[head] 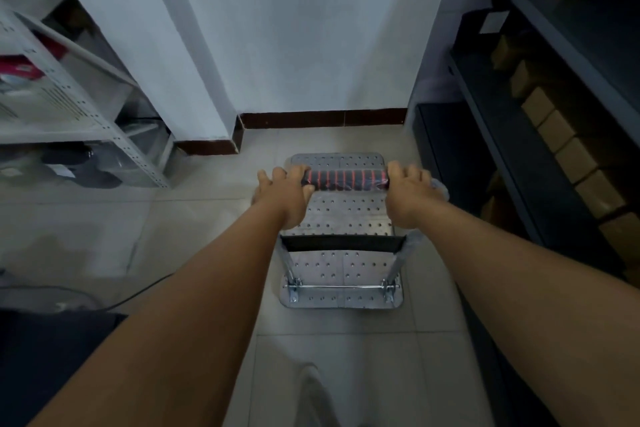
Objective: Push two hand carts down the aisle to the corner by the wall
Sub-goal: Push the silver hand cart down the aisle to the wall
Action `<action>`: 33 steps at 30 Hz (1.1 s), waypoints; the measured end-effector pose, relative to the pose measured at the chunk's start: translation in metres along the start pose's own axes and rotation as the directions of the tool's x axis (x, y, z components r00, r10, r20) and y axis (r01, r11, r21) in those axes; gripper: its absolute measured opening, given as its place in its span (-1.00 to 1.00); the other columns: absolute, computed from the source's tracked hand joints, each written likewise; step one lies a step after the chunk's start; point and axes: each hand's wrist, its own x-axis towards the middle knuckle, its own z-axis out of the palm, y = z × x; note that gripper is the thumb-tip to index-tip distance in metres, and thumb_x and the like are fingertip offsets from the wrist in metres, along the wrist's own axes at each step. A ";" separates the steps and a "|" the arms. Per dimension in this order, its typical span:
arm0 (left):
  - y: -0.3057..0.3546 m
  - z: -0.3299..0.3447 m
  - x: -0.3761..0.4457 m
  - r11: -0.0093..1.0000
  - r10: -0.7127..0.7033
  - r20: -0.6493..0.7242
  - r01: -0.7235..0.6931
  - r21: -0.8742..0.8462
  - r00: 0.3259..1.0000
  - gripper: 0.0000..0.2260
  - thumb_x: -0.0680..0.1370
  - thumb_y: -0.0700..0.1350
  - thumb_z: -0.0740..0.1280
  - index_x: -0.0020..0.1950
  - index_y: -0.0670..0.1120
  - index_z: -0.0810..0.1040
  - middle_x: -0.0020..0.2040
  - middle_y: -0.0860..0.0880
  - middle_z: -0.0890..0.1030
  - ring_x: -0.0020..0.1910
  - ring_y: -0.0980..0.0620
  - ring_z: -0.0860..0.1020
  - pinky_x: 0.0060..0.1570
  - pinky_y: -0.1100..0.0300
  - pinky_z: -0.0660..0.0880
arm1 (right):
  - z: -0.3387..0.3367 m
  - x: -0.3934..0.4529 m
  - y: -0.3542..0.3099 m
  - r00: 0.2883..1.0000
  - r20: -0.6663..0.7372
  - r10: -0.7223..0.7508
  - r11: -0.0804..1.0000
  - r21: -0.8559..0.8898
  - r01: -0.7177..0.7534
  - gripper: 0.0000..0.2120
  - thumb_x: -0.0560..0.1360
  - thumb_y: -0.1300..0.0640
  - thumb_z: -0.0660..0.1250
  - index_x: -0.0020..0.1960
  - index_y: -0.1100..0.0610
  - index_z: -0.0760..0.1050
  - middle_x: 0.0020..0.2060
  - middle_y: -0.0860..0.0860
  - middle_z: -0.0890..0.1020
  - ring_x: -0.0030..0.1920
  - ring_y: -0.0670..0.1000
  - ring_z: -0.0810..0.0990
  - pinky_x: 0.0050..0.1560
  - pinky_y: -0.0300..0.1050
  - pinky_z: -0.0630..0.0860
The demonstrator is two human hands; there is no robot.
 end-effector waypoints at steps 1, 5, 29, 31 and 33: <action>0.001 -0.005 0.013 1.000 0.001 -0.008 -0.001 -0.012 1.000 -0.59 0.61 0.12 0.03 0.44 0.09 0.14 0.37 -0.23 0.34 0.41 -0.34 0.20 0.39 -0.25 0.12 | -0.005 0.013 -0.002 1.000 -0.015 0.002 1.000 -0.007 -0.003 -0.48 0.48 0.25 0.26 0.36 0.03 0.14 0.35 0.14 0.26 0.37 0.18 0.22 0.34 0.13 0.24; 0.004 -0.021 0.059 0.998 0.003 -0.006 -0.003 -0.063 1.000 -0.60 0.62 0.11 0.04 0.46 0.13 0.10 0.44 -0.22 0.26 0.46 -0.33 0.11 0.44 -0.25 -0.01 | -0.019 0.054 -0.012 0.998 -0.038 0.042 0.999 -0.003 -0.043 -0.35 0.41 0.31 0.25 0.41 0.01 0.09 0.40 0.11 0.21 0.43 0.15 0.15 0.39 0.09 0.15; 0.045 -0.062 0.041 0.880 -0.172 -0.013 0.147 -0.452 0.985 -0.43 0.62 -0.07 0.20 0.57 -0.01 0.01 0.52 -0.13 0.18 0.47 -0.14 0.23 0.39 -0.04 0.23 | -0.045 0.098 -0.038 0.982 -0.019 -0.189 0.960 0.206 0.189 -0.33 0.61 0.03 0.19 0.58 0.07 -0.10 0.58 0.01 -0.01 0.57 0.07 -0.07 0.52 0.13 0.02; 0.055 -0.064 0.024 0.848 -0.215 -0.052 0.159 -0.506 0.975 -0.45 0.62 -0.08 0.21 0.56 -0.01 0.05 0.49 -0.13 0.24 0.44 -0.12 0.27 0.36 0.00 0.27 | -0.046 0.086 -0.038 0.973 -0.030 -0.228 0.944 0.236 0.228 -0.36 0.61 0.00 0.18 0.58 0.08 -0.05 0.57 0.03 0.06 0.56 0.08 0.00 0.50 0.12 0.08; 0.065 -0.065 0.008 0.828 -0.249 -0.097 0.160 -0.537 0.964 -0.48 0.62 -0.09 0.21 0.54 -0.03 0.10 0.46 -0.13 0.29 0.41 -0.11 0.32 0.32 0.04 0.30 | -0.047 0.075 -0.036 0.966 -0.038 -0.256 0.931 0.258 0.257 -0.38 0.62 -0.02 0.17 0.57 0.09 -0.01 0.54 0.05 0.14 0.52 0.11 0.13 0.44 0.12 0.18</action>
